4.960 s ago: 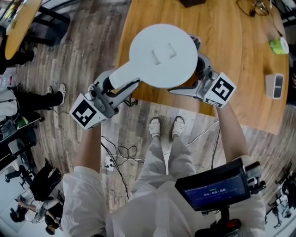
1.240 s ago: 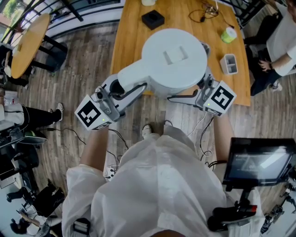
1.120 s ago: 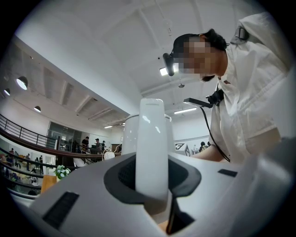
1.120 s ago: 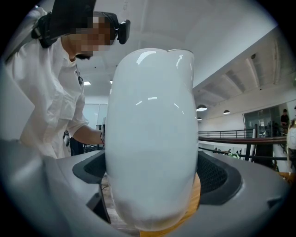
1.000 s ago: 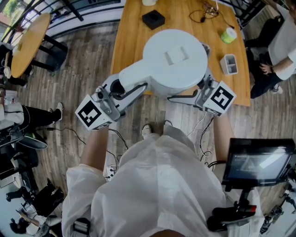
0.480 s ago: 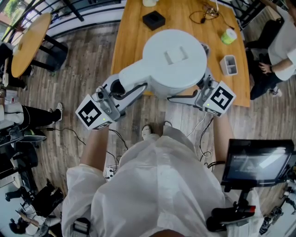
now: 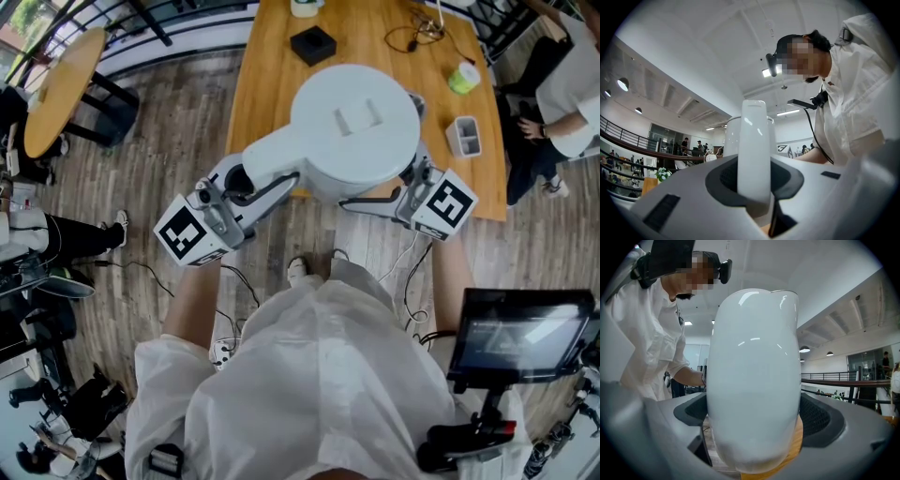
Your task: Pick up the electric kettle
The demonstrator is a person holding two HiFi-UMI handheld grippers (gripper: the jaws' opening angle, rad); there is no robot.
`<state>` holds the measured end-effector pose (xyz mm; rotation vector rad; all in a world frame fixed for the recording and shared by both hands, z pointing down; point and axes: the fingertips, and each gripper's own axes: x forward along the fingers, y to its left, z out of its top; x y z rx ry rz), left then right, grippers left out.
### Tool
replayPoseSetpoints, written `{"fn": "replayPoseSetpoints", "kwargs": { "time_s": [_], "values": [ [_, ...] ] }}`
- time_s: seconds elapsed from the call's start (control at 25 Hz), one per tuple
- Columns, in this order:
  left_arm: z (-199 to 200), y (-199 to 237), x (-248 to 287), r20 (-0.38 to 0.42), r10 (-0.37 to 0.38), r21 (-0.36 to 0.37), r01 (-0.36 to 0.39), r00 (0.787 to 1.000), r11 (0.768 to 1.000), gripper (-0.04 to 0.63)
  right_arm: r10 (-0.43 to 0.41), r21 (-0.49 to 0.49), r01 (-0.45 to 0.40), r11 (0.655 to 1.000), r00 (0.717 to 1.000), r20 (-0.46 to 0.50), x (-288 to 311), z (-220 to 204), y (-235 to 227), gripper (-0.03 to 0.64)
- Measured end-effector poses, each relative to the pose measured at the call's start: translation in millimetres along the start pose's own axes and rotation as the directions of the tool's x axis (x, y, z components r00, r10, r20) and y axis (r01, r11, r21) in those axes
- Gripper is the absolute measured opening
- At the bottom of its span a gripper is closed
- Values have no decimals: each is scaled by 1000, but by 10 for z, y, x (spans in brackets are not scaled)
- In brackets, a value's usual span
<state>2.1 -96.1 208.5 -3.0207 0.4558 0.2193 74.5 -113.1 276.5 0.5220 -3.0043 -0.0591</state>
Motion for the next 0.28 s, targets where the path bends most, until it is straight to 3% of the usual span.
{"fn": "replayPoseSetpoints", "kwargs": {
  "time_s": [0.28],
  "values": [
    [-41,15,4,-6,4,2,-4,1000,1000,97,5,-3,-5,1000,1000,-10,1,-56,-16,577]
  ]
}}
